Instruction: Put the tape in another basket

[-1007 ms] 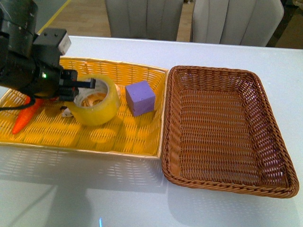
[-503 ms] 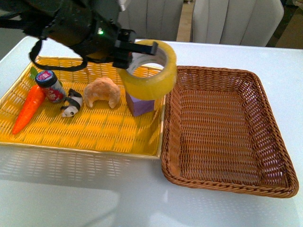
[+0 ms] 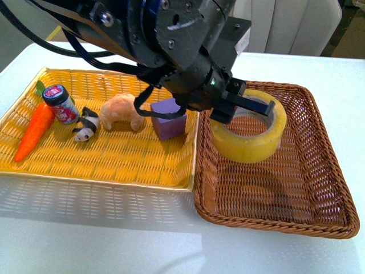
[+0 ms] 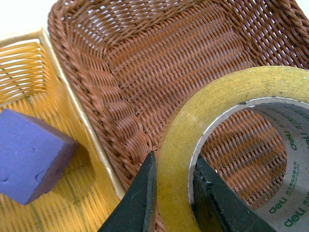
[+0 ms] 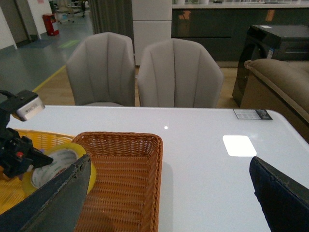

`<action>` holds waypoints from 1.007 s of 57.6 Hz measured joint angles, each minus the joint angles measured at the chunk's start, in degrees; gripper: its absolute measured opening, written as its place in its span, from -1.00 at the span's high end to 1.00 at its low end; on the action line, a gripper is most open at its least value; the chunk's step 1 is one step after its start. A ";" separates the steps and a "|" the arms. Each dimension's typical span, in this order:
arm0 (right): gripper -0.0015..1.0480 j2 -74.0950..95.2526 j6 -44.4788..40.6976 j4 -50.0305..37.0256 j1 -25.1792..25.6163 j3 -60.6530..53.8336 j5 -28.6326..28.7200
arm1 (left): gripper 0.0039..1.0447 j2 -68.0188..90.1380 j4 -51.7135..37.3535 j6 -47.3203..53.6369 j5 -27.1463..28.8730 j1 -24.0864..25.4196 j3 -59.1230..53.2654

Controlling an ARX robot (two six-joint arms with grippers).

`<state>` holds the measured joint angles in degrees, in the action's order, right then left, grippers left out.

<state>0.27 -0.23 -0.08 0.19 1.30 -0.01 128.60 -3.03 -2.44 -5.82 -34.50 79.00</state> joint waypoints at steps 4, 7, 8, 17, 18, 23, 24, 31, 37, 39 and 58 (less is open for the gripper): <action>-0.83 0.00 0.00 0.00 0.00 0.00 0.00 | 0.72 1.14 0.35 -0.24 -0.04 -0.59 1.07; -0.83 0.00 0.00 0.00 0.00 0.00 0.00 | 0.72 2.03 0.50 -0.48 -0.13 -0.92 1.99; -0.83 0.00 0.00 0.00 0.00 0.00 0.00 | 0.72 2.27 0.55 -0.55 -0.15 -1.01 2.21; -0.83 0.00 0.00 0.00 0.00 0.00 0.00 | 0.72 4.33 1.16 -1.64 -0.17 -1.33 4.57; -0.83 0.00 0.00 0.00 0.00 0.00 0.00 | 0.72 4.44 1.16 -1.70 -0.17 -1.36 4.68; -0.83 0.00 0.00 0.00 0.00 0.00 0.00 | 0.72 5.05 1.11 -2.19 -0.35 -1.49 5.46; -0.83 0.00 0.00 0.00 0.00 0.00 0.00 | 0.72 5.27 1.11 -2.34 -0.44 -1.51 5.68; -0.83 0.00 0.00 0.00 0.00 0.00 0.00 | 0.45 5.84 0.74 -3.52 -1.31 -1.62 6.58; -0.83 0.00 0.00 0.00 0.00 0.00 0.00 | 0.07 5.81 0.52 -4.46 -1.70 -1.64 6.99; -0.83 0.00 0.00 0.00 0.00 0.00 0.00 | -0.07 5.81 0.46 -4.74 -1.75 -1.62 6.97; -0.83 0.00 0.00 0.00 0.00 0.00 0.00 | -0.83 -4.26 -6.62 -4.81 -2.58 2.47 -5.42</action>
<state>0.27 -0.23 -0.08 0.19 1.30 -0.01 124.33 -9.65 -7.25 -8.40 -32.03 73.58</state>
